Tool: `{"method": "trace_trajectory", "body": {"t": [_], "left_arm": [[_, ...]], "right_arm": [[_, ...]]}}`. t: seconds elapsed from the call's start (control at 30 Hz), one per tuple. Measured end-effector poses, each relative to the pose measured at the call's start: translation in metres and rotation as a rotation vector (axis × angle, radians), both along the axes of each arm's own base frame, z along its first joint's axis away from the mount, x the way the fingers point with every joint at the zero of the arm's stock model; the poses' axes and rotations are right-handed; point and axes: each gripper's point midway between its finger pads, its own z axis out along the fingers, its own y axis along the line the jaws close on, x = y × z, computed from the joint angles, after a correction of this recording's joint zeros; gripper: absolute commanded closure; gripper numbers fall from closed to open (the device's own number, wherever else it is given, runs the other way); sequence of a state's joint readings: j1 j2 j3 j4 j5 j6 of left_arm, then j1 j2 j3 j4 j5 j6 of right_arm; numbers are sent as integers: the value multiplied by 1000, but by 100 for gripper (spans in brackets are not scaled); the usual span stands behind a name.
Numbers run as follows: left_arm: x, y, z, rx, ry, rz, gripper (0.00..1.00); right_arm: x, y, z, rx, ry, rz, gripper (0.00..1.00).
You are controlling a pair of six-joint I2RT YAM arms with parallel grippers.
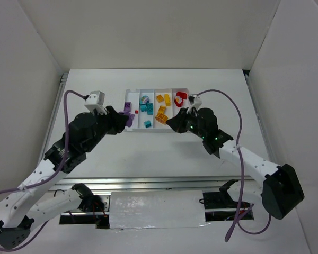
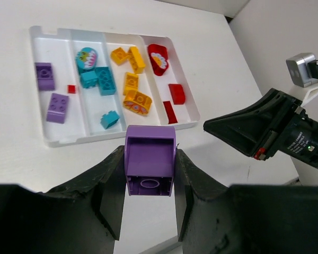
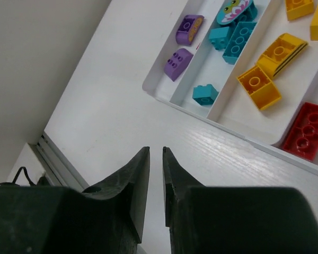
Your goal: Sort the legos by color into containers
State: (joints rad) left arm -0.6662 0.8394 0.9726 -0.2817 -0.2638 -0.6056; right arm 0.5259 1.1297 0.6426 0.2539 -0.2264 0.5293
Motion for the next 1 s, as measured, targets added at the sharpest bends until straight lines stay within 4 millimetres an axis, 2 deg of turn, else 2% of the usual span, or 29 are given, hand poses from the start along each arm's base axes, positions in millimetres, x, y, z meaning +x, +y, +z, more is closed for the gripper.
{"method": "trace_trajectory", "body": {"t": [0.07,0.1,0.13,0.37,0.4,0.53,0.6,0.7,0.73,0.77,0.83,0.9,1.0], "left_arm": [[-6,14,3,-1,27,50,100],[-9,20,4,6,37,72,100],[-12,28,5,12,47,97,100],[-27,68,2,91,100,232,100],[-23,71,1,108,109,253,100],[7,66,-8,158,183,294,100],[23,61,-22,173,229,296,100],[23,63,-34,184,278,312,100],[19,67,-31,182,275,322,100],[15,71,-27,179,268,329,100],[5,82,-14,166,234,344,100],[-7,92,-1,161,186,345,100],[-29,109,6,158,106,335,100]], "right_arm": [[5,14,7,-23,12,3,75],[7,21,9,-36,19,-1,71],[9,27,10,-52,31,-9,58],[41,68,-1,-185,143,-139,57],[43,67,-5,-193,160,-163,36],[39,48,-11,-182,195,-255,26],[37,44,-7,-174,192,-252,27],[45,54,-1,-198,198,-243,36],[55,65,-1,-226,212,-241,41],[68,78,4,-230,206,-239,55],[92,107,4,-249,209,-225,65],[112,129,-4,-280,225,-224,65],[141,158,-34,-356,252,-232,62]]}}
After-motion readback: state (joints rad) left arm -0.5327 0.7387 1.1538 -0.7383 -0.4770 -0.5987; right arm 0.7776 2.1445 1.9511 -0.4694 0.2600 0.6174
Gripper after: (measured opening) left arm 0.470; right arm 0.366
